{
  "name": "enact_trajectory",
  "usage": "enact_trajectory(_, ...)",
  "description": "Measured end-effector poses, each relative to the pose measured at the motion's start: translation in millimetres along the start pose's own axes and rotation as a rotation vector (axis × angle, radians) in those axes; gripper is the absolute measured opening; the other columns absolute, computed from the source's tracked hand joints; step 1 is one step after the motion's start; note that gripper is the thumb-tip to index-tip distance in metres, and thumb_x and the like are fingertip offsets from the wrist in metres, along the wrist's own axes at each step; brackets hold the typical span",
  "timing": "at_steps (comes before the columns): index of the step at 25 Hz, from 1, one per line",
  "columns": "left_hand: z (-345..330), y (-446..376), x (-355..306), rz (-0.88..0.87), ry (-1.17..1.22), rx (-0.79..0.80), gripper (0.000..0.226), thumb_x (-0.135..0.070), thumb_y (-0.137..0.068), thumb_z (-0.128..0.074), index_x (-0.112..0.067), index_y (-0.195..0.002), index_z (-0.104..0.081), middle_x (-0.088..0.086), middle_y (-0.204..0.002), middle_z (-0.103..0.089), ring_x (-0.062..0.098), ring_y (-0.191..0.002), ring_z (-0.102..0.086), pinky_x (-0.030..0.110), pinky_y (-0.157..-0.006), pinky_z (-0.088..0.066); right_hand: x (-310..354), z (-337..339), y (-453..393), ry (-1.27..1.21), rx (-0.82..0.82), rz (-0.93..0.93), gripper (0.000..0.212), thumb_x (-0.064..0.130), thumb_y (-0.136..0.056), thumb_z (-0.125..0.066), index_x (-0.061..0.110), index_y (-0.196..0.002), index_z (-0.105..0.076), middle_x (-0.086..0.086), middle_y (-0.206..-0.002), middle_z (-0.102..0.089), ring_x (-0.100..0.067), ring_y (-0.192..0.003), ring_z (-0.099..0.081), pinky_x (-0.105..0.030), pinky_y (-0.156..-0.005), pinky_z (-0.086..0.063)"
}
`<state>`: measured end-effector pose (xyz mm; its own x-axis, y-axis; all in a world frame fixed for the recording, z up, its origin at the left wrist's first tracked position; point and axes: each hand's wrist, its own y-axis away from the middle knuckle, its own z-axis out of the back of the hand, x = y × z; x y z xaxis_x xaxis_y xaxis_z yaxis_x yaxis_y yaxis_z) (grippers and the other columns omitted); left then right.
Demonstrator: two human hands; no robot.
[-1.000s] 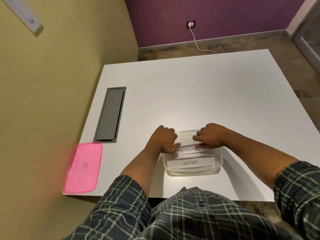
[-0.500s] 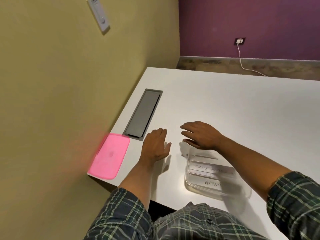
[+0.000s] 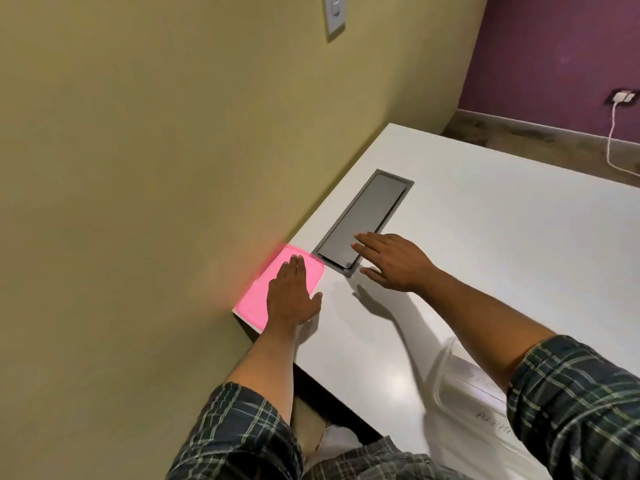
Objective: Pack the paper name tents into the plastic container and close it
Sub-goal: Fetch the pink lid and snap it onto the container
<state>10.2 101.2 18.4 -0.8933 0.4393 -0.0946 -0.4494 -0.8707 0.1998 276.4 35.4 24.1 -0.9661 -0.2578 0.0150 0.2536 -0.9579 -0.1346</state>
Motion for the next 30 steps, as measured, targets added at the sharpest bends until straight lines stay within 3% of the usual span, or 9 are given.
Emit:
enact_trajectory(4,-0.9,-12.4,47.0,0.142,-0.001,0.023,0.098,-0.054,-0.088,-0.058,-0.007,-0.158,-0.007,0.011,-0.165,-0.016,0.031,-0.149,-0.021,0.047,-0.114,-0.034,24.1,-24.6,-47.3,-0.057,0.055,-0.057,0.064,0.054,-0.100,-0.028,0.016,-0.151,-0.042,-0.007,-0.157,-0.041,-0.027,-0.142,-0.043,-0.042,-0.108,-0.042)
enact_trajectory(9,-13.7,-25.5,86.2,0.235,0.017,0.117,0.112,-0.067,-0.081,-0.060,-0.010,-0.159,-0.002,0.009,-0.167,-0.003,0.030,-0.153,-0.010,0.046,-0.118,-0.024,47.7,-52.3,-94.2,-0.132,0.093,-0.131,0.061,0.052,-0.102,-0.035,0.018,-0.152,-0.038,-0.003,-0.154,-0.047,-0.025,-0.136,-0.049,-0.041,-0.102,-0.046)
enact_trajectory(13,-30.9,-36.2,103.2,0.267,0.025,0.283,0.133,-0.084,-0.065,-0.062,-0.014,-0.159,0.001,0.010,-0.167,0.003,0.034,-0.154,-0.002,0.050,-0.120,-0.017,66.0,-72.4,-127.0,-0.192,0.263,-0.197,0.075,0.059,-0.098,-0.037,0.018,-0.158,-0.022,-0.005,-0.145,-0.055,-0.028,-0.122,-0.059,-0.040,-0.092,-0.052)
enact_trajectory(18,-50.7,-40.7,108.4,0.294,0.107,0.355,0.153,-0.084,-0.048,-0.073,-0.014,-0.157,0.009,0.012,-0.167,0.004,0.035,-0.153,0.003,0.057,-0.118,-0.014,85.0,-94.8,-147.6,-0.169,0.347,-0.338,0.083,0.064,-0.096,-0.040,0.015,-0.159,-0.017,-0.008,-0.124,-0.066,-0.027,-0.097,-0.066,-0.039,-0.082,-0.057)
enact_trajectory(22,-61.2,-43.5,111.5,0.293,0.095,0.404,0.155,-0.077,-0.049,-0.078,-0.016,-0.157,0.014,0.014,-0.166,0.010,0.037,-0.153,0.009,0.060,-0.118,-0.013,90.6,-105.9,-152.5,-0.231,0.332,-0.454,0.071,0.058,-0.098,-0.042,0.013,-0.152,-0.027,-0.007,-0.111,-0.069,-0.027,-0.090,-0.068,-0.041,-0.079,-0.059)
enact_trajectory(26,-64.4,-45.4,111.6,0.271,0.084,0.432,0.149,-0.075,-0.054,-0.079,-0.019,-0.157,0.013,0.015,-0.165,0.015,0.039,-0.151,0.015,0.062,-0.117,-0.017,91.0,-110.6,-153.3,-0.402,0.325,-0.548,0.041,0.037,-0.098,-0.052,0.014,-0.132,-0.051,-0.004,-0.108,-0.069,-0.024,-0.090,-0.067,-0.042,-0.081,-0.059)
enact_trajectory(30,-66.5,-42.4,113.4,0.263,0.068,0.431,0.144,-0.078,-0.057,-0.075,-0.021,-0.158,0.011,0.013,-0.165,0.017,0.038,-0.151,0.016,0.063,-0.115,-0.022,84.4,-113.6,-160.5,-0.613,0.284,-0.743,0.021,0.018,-0.093,-0.060,0.008,-0.108,-0.069,-0.008,-0.099,-0.072,-0.020,-0.083,-0.061,-0.031,-0.075,-0.051)
